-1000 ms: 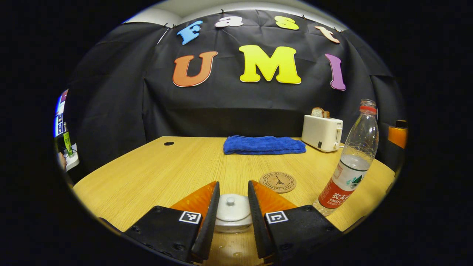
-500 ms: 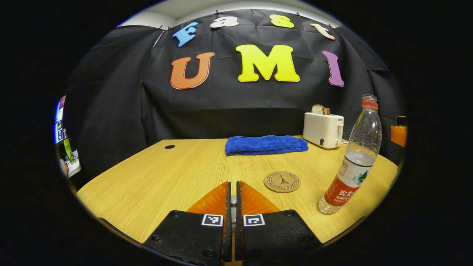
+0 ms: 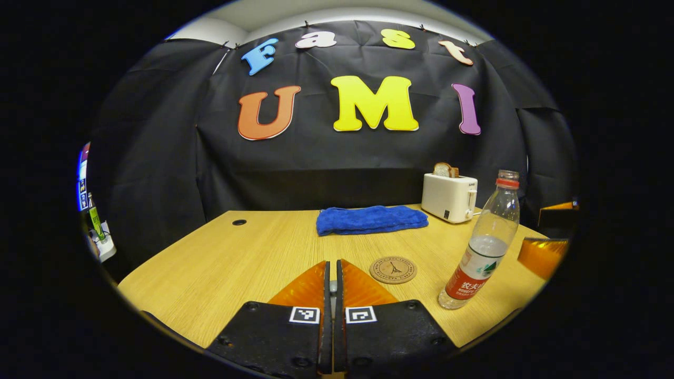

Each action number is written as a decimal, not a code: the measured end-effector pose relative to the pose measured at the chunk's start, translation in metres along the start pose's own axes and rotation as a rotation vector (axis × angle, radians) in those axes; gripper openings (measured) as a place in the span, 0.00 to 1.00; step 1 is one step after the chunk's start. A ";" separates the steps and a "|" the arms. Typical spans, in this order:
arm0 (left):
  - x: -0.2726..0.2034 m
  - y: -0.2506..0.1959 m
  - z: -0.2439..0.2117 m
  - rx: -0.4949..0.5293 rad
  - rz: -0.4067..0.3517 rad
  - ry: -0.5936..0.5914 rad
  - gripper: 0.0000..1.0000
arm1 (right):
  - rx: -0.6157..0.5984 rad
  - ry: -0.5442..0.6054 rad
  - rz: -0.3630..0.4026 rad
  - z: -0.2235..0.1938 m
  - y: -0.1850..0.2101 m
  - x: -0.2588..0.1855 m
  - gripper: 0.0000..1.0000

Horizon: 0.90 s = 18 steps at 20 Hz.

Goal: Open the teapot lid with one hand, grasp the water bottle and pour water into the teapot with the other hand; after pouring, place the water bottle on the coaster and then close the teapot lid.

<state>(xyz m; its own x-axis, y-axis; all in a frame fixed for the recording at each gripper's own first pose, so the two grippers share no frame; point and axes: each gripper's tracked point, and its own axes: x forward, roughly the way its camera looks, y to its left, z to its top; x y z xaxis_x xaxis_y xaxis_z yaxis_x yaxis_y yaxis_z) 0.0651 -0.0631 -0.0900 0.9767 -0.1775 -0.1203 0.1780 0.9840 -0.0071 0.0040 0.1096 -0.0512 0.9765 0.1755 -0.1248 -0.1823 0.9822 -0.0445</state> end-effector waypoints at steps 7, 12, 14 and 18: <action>-0.019 0.011 0.019 -0.051 -0.047 -0.019 0.04 | 0.119 -0.049 -0.010 -0.001 0.012 0.032 0.96; -0.027 0.022 0.027 -0.033 -0.047 -0.024 0.04 | 0.120 -0.025 -0.013 -0.007 0.016 0.059 0.95; -0.028 0.023 0.026 -0.019 -0.047 -0.013 0.04 | 0.120 -0.008 -0.027 -0.011 0.016 0.068 0.96; -0.033 0.034 0.026 -0.008 -0.042 0.006 0.04 | 0.086 0.006 -0.039 -0.009 0.018 0.067 0.75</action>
<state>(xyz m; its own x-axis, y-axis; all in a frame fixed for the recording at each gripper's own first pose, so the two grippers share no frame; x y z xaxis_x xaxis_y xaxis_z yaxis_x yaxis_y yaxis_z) 0.0424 -0.0240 -0.0606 0.9677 -0.2185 -0.1255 0.2177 0.9758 -0.0204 0.0648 0.1384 -0.0691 0.9820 0.1366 -0.1305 -0.1330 0.9905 0.0357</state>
